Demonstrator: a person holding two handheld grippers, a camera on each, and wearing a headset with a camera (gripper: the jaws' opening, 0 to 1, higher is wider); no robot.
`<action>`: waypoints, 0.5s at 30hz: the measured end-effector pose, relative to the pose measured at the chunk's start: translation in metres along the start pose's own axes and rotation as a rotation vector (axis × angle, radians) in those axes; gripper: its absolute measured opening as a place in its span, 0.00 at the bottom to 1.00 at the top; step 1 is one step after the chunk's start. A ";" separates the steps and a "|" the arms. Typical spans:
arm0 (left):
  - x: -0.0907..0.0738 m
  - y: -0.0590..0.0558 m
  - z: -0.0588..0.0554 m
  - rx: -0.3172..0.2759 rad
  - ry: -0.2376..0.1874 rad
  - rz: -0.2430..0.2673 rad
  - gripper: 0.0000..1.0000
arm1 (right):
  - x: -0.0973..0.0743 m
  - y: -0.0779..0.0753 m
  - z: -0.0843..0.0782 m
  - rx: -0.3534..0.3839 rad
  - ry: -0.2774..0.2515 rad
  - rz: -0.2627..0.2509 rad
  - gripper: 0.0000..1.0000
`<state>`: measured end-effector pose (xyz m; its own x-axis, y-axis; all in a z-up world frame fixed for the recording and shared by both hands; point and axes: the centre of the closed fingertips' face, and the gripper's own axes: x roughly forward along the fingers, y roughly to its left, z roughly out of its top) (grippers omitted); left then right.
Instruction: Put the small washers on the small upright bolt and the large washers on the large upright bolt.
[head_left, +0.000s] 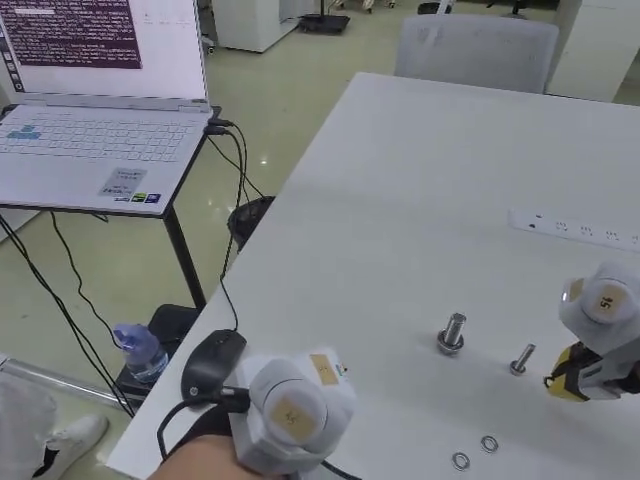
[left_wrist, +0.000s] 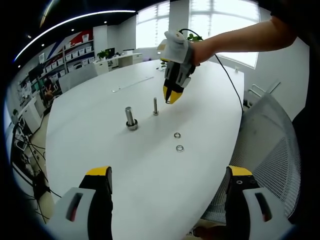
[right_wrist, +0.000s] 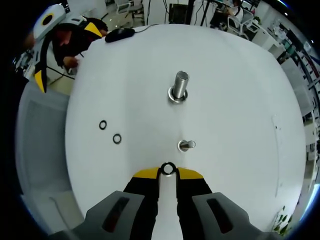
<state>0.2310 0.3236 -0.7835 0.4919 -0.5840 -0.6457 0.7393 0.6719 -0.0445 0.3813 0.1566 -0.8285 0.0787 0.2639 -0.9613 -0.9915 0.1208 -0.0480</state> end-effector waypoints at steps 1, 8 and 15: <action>0.000 0.000 0.001 -0.003 -0.004 0.000 0.94 | -0.003 -0.002 0.003 0.005 -0.007 -0.001 0.13; -0.001 0.002 0.005 -0.020 -0.030 0.006 0.96 | -0.016 -0.011 0.019 0.002 -0.027 -0.029 0.13; -0.002 0.003 0.006 -0.031 -0.042 0.009 0.97 | -0.021 -0.016 0.031 -0.006 -0.037 -0.040 0.13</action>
<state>0.2349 0.3248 -0.7778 0.5181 -0.5962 -0.6133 0.7202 0.6909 -0.0632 0.3986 0.1784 -0.7990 0.1222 0.2938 -0.9480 -0.9881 0.1264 -0.0882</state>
